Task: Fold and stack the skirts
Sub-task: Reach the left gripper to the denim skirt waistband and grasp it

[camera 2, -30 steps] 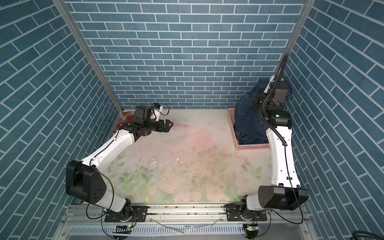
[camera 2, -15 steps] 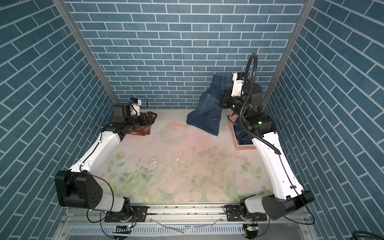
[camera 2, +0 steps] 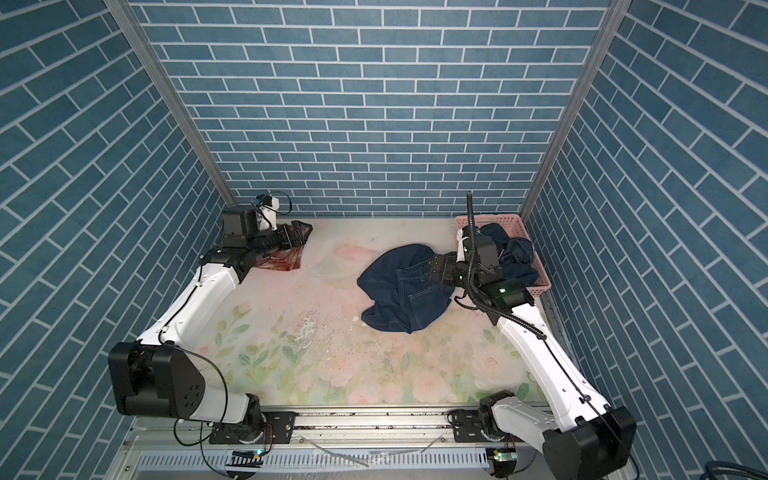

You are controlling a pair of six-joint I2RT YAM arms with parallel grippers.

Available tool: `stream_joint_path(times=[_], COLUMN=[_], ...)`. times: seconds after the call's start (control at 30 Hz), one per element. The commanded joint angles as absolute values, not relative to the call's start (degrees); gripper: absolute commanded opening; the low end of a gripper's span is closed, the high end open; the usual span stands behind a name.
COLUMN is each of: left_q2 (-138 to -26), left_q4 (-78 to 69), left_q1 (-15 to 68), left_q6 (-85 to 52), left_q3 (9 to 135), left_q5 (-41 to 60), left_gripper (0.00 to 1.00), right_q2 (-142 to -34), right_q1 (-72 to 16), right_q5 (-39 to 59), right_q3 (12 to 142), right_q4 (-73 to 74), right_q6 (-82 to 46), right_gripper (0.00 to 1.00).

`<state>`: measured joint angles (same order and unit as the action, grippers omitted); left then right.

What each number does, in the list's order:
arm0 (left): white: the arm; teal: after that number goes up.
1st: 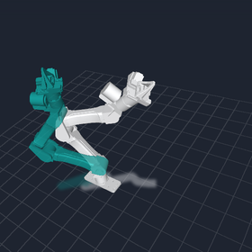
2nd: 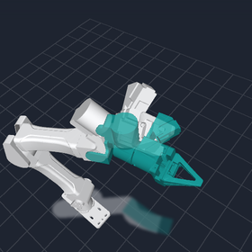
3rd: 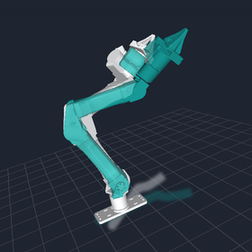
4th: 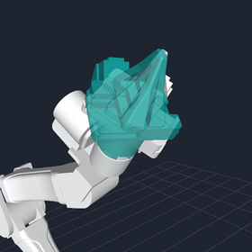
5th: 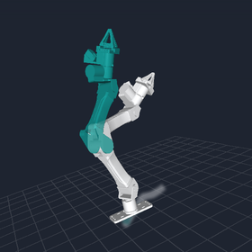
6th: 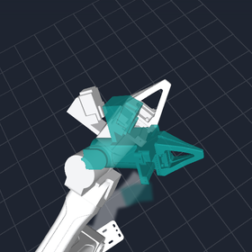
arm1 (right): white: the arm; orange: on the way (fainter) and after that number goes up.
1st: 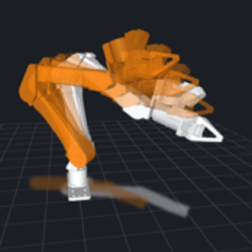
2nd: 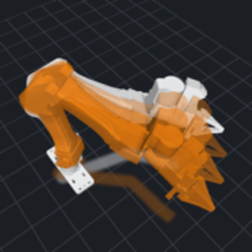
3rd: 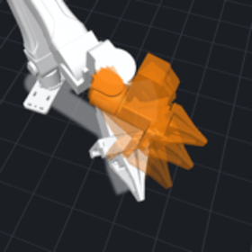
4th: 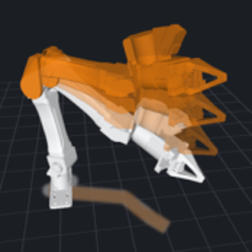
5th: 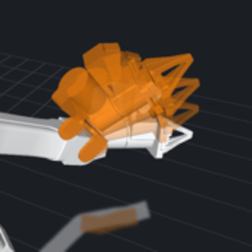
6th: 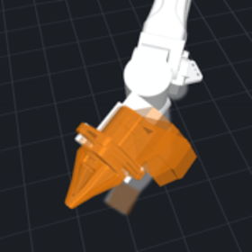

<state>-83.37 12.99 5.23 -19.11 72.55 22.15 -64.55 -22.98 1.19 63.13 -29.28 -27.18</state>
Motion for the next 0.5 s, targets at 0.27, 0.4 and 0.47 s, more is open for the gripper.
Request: stream_joint_path(times=[0.27,0.4,0.47], left_q2=[-88.8,-94.2,-97.3], left_q4=[22.1,23.3,22.5], left_q1=[26.4,34.0,36.3], left_q6=[-6.8,-8.0,-10.1], left_q3=[75.4,77.5,78.4], left_q5=[8.0,5.0,4.4], left_gripper=[0.96,0.96,0.96], right_q2=[-70.1,-67.1,-64.1], right_q1=[-20.5,-13.7,-10.7], right_q5=[-3.7,1.1,3.2], right_q3=[60.8,56.5,54.1], right_q4=[-28.1,-26.5,-26.0], right_q6=[-30.1,-32.1,-32.1], right_gripper=[0.97,0.95,0.94])
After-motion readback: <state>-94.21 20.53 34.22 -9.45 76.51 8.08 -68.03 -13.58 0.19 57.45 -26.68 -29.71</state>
